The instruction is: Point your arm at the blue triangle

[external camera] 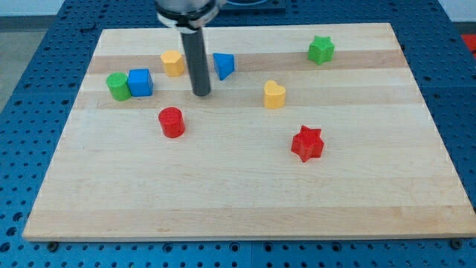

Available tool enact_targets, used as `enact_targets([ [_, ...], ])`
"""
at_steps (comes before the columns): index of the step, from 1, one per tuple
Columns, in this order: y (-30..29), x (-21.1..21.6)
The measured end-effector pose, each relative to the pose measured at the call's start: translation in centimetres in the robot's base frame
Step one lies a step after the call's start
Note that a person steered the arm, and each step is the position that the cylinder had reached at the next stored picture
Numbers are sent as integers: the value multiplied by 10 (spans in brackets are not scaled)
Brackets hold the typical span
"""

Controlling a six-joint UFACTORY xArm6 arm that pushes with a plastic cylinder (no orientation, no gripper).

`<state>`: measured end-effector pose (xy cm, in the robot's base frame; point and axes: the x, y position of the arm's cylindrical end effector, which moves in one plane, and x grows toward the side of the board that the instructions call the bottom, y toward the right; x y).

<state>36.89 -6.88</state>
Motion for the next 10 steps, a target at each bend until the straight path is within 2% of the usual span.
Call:
enact_targets([
  [3, 76, -19],
  [5, 111, -63],
  [7, 97, -115],
  [10, 50, -91],
])
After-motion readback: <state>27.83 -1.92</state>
